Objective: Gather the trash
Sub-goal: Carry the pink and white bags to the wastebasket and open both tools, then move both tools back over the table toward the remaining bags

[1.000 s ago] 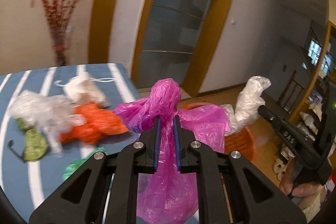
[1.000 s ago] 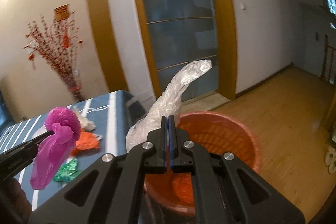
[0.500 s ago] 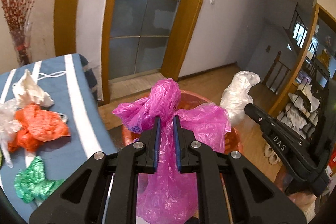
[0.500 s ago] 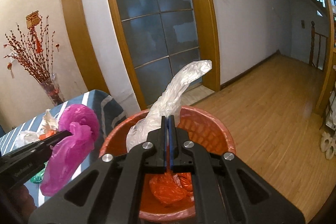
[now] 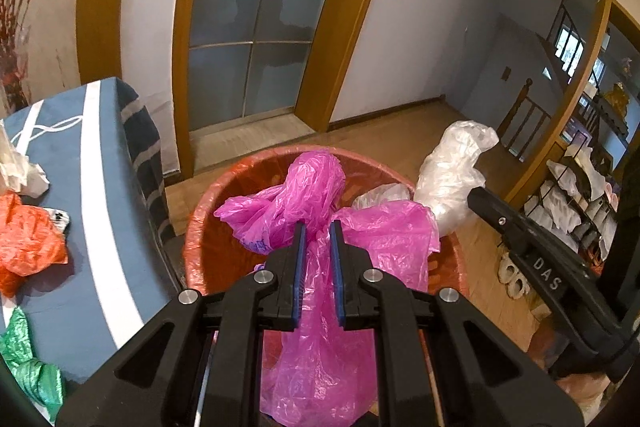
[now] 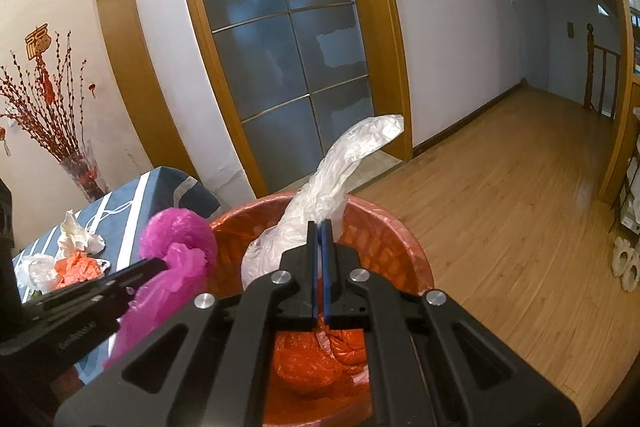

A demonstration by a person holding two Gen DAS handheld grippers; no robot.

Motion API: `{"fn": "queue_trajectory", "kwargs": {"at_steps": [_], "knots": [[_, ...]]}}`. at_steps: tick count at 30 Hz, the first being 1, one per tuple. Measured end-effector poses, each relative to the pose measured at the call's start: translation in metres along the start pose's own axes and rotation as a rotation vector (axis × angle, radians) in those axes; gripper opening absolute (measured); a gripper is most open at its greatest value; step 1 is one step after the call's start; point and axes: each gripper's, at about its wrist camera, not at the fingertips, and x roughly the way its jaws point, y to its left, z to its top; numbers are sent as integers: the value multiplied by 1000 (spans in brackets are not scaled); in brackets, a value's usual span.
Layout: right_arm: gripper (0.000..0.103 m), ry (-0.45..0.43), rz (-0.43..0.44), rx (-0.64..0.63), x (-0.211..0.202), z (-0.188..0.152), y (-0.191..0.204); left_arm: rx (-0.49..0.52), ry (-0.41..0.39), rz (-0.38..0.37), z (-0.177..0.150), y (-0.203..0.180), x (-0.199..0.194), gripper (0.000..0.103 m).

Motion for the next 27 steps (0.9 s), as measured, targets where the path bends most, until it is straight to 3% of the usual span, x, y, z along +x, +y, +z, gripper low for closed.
{"fn": "queue_trajectory", "kwargs": {"at_steps": [4, 5, 7, 9, 20, 27], "knots": [[9, 17, 19, 12, 5, 1, -3, -12, 28, 11, -1, 4, 7, 14], [11, 18, 21, 15, 6, 1, -4, -19, 37, 14, -1, 6, 8, 17], [20, 26, 25, 21, 9, 1, -6, -32, 43, 23, -3, 10, 9, 35], [24, 30, 20, 21, 9, -1, -7, -37, 43, 37, -4, 14, 7, 39], [34, 30, -8, 3, 0, -3, -7, -72, 45, 86, -5, 31, -6, 40], [49, 9, 15, -46, -17, -2, 17, -83, 14, 123, -7, 45, -32, 50]]}}
